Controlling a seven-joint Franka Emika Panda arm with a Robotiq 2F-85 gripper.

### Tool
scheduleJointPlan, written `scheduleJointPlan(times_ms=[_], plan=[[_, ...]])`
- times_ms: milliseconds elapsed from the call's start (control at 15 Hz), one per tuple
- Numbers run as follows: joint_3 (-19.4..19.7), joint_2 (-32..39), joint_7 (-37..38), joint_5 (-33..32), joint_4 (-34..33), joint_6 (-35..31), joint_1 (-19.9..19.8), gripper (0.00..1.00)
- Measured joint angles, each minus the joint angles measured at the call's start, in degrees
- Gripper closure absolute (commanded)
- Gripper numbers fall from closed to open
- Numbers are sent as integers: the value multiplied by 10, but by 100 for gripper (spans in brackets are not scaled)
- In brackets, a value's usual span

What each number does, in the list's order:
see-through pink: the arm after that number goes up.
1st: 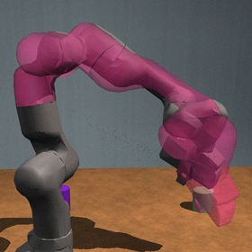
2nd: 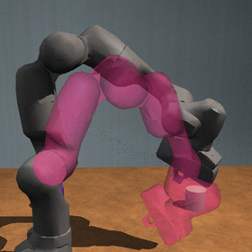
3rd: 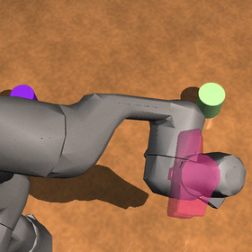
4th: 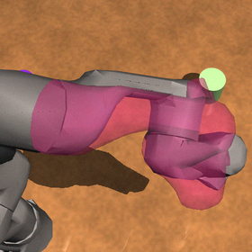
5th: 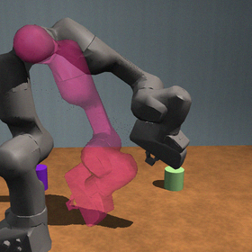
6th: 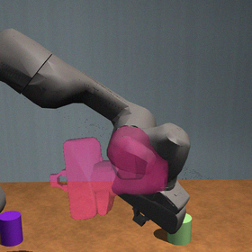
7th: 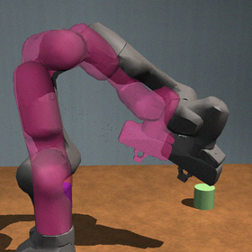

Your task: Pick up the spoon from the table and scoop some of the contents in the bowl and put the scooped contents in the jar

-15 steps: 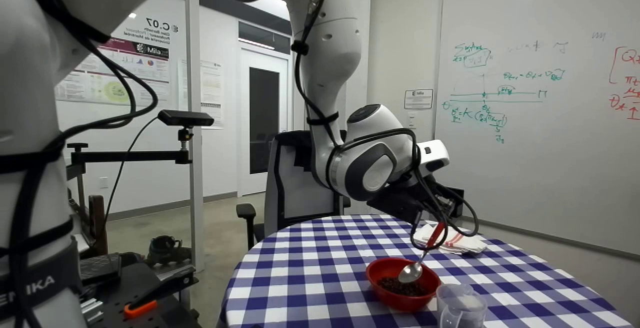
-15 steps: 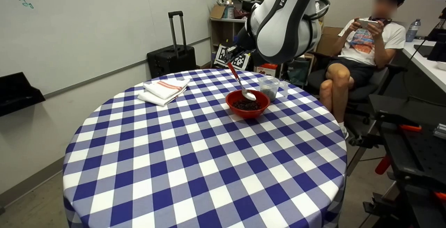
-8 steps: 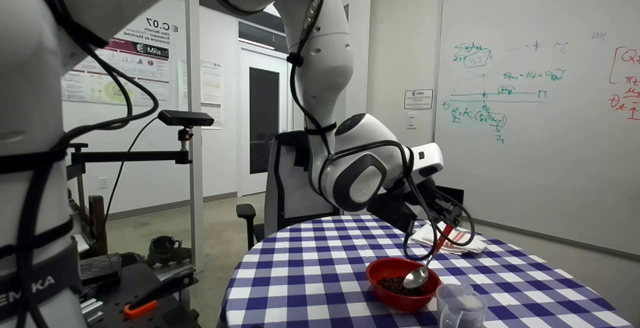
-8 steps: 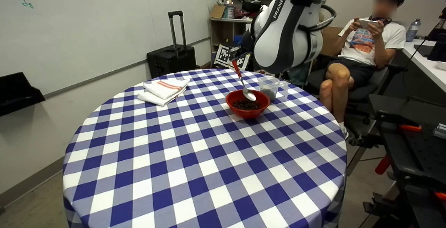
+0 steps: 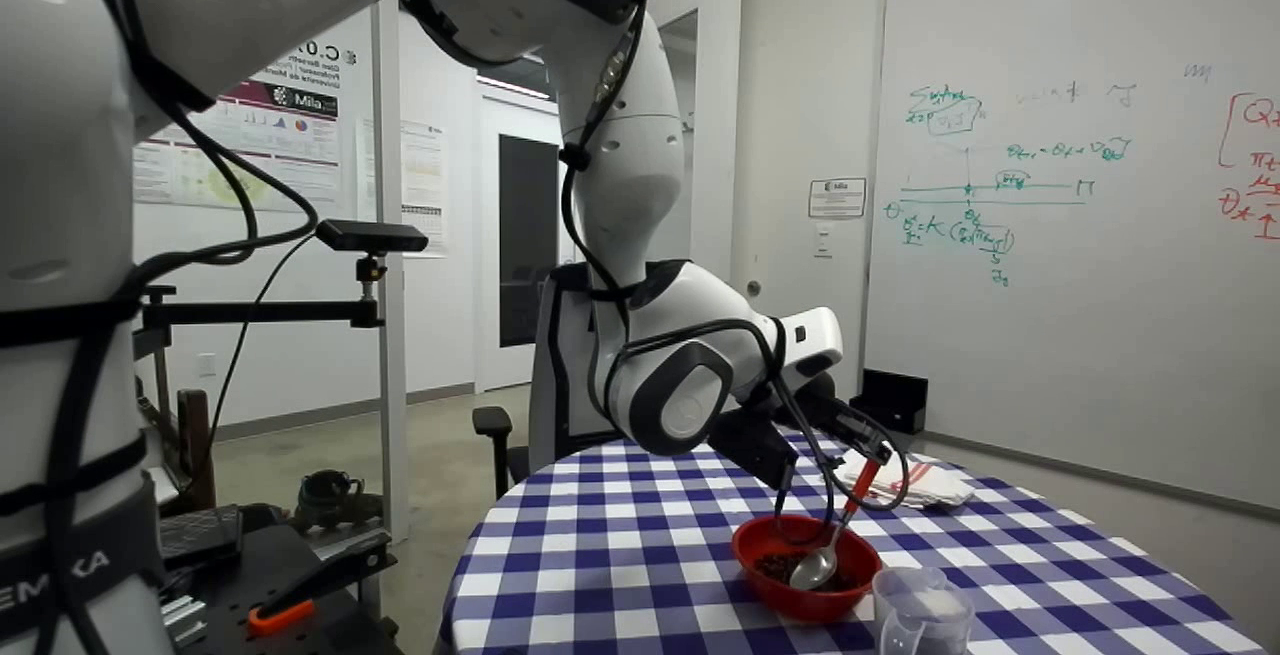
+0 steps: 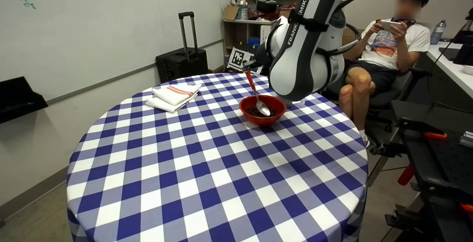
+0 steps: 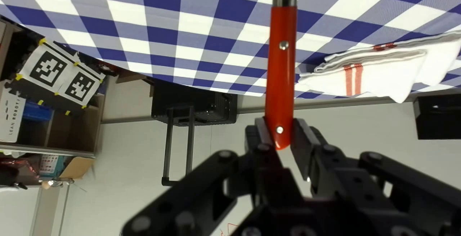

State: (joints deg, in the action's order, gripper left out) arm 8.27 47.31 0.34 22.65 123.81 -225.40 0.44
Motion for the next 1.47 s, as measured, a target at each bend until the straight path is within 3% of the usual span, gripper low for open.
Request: scheduleJointPlan(times_ms=[1067, 1467], plan=[[3, 44, -39, 19, -7, -98, 23, 95], [10, 47, -50, 42, -31, -106, 22, 95]])
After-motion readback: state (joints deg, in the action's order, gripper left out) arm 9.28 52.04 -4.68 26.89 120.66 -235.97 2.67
